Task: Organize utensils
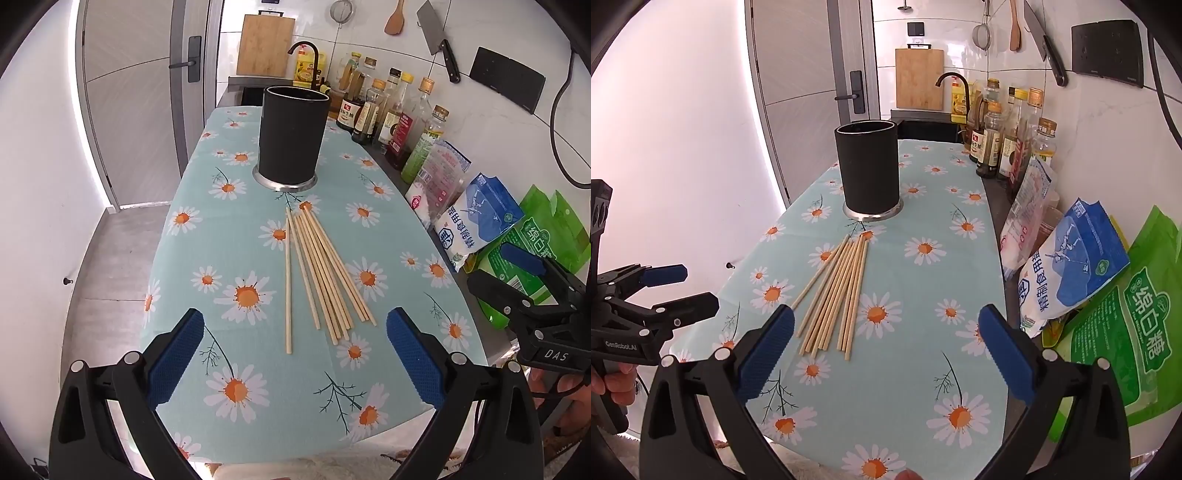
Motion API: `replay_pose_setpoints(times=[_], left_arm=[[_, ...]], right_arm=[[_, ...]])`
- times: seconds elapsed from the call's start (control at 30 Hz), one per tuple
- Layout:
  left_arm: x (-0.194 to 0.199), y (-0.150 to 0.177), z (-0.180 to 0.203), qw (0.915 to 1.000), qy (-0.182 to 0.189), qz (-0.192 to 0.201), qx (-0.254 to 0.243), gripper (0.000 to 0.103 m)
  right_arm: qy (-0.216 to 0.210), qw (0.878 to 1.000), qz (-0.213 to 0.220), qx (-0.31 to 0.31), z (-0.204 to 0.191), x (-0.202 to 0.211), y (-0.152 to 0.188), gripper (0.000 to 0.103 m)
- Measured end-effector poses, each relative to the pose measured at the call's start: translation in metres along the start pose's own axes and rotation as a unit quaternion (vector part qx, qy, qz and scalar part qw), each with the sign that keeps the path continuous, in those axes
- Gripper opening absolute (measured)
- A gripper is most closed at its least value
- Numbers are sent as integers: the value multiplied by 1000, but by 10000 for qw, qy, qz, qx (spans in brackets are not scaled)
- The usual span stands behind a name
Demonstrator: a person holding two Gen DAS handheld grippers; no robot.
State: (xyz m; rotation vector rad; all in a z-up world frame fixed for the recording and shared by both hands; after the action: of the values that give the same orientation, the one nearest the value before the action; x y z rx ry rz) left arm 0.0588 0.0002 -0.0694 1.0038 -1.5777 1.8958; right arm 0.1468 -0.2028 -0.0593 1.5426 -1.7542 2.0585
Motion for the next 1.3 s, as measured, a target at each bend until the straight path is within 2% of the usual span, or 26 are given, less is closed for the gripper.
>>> replay_pose_setpoints(times=[1.3], left_arm=[[7,-1,0,10000,-10,53,-13,97]], right_arm=[[-49,10000,-17,47,-1,-2,0,99]])
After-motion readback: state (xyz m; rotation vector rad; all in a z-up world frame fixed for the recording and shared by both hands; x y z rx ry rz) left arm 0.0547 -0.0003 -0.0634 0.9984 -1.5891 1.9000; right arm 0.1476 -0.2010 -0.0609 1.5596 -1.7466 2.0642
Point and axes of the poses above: each gripper's, at about its wrist camera, not at the fingertips, and x roughly against the way its jaws point, z to its right, y to its underside, the point moved 9 cm from there along -x, roughly the way its jaws point, and after that the axes turned 6 degrees about -y, right-handed, at the moved point
